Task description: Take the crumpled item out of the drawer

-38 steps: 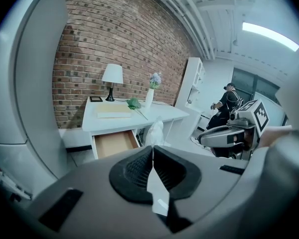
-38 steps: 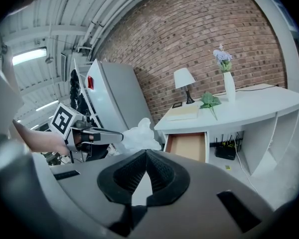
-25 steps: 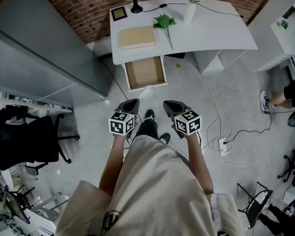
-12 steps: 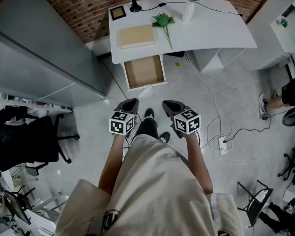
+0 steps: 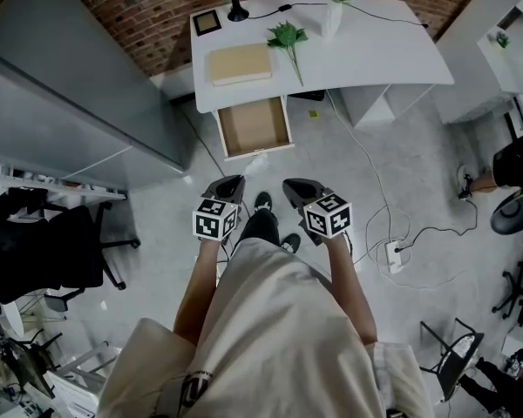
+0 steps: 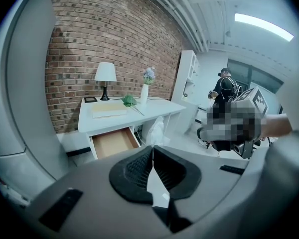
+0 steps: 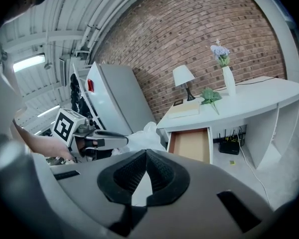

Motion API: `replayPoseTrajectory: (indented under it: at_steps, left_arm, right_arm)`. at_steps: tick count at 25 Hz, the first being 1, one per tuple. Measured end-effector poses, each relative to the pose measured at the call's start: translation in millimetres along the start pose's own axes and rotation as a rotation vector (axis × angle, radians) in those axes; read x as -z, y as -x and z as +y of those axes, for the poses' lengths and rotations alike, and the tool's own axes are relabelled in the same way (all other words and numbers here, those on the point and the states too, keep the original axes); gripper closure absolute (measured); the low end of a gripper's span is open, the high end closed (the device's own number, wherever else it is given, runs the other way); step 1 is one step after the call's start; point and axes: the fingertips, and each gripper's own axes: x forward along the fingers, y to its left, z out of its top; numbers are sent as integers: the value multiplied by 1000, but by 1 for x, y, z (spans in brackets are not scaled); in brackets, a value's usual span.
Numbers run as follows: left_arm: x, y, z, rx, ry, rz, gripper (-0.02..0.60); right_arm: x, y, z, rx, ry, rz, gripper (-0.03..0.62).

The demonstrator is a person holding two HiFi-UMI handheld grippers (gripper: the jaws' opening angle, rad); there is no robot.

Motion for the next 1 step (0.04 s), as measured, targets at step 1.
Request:
replayPoseTrajectory:
  at_steps: [1]
  left_arm:
    - [0,0,0,-1,0,0,563]
  right_arm:
    - [1,0,1,-1,7,6,569]
